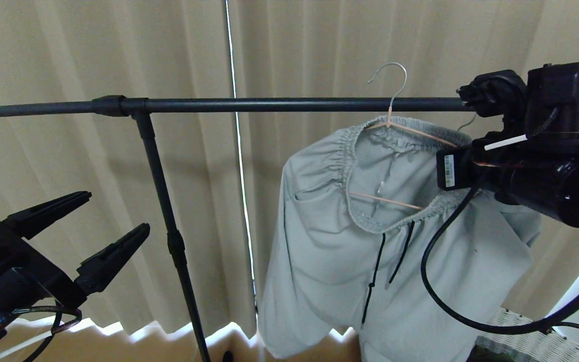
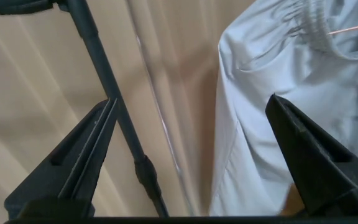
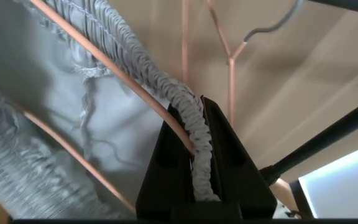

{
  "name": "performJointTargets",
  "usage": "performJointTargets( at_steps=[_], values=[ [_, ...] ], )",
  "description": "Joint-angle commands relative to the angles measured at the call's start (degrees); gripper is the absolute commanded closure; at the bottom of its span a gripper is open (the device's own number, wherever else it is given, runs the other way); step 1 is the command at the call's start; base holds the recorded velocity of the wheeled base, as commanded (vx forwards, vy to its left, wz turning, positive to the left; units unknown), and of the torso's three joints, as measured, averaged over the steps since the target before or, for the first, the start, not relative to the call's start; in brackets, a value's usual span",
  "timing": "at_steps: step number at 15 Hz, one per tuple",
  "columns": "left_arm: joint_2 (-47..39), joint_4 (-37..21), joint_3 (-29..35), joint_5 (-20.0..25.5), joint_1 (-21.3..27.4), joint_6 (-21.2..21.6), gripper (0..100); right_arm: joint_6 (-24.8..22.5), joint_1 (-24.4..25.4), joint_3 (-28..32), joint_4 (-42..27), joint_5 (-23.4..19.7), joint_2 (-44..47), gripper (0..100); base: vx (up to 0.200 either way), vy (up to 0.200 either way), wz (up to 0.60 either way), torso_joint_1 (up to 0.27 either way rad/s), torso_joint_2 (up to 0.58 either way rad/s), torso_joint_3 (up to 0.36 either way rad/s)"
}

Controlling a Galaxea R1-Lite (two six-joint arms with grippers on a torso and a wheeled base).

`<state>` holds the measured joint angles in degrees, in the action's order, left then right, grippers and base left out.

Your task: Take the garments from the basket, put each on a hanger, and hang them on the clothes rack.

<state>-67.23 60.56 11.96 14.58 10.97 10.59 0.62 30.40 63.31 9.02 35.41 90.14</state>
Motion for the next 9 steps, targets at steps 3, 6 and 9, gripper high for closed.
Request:
performJointTargets(
  at_steps=[3,6,9],
  values=[
    [0.0,0.1,-0.2,0.0,0.0,0.0,0,0.0,0.1,3.3,0.0,1.0,5.3,100,0.0,0.0,0.0,0.0,0.0,0.0],
    [0.0,0.1,-0.2,0.0,0.0,0.1,0,0.0,0.1,3.8,0.1,1.1,8.0,100,0.0,0.0,0.0,0.0,0.0,0.0],
    [0.0,0.0,-0.2,0.0,0.0,0.1,0,0.1,1.8,3.8,0.0,1.1,9.0,100,0.0,0.0,0.0,0.0,0.0,0.0]
  ],
)
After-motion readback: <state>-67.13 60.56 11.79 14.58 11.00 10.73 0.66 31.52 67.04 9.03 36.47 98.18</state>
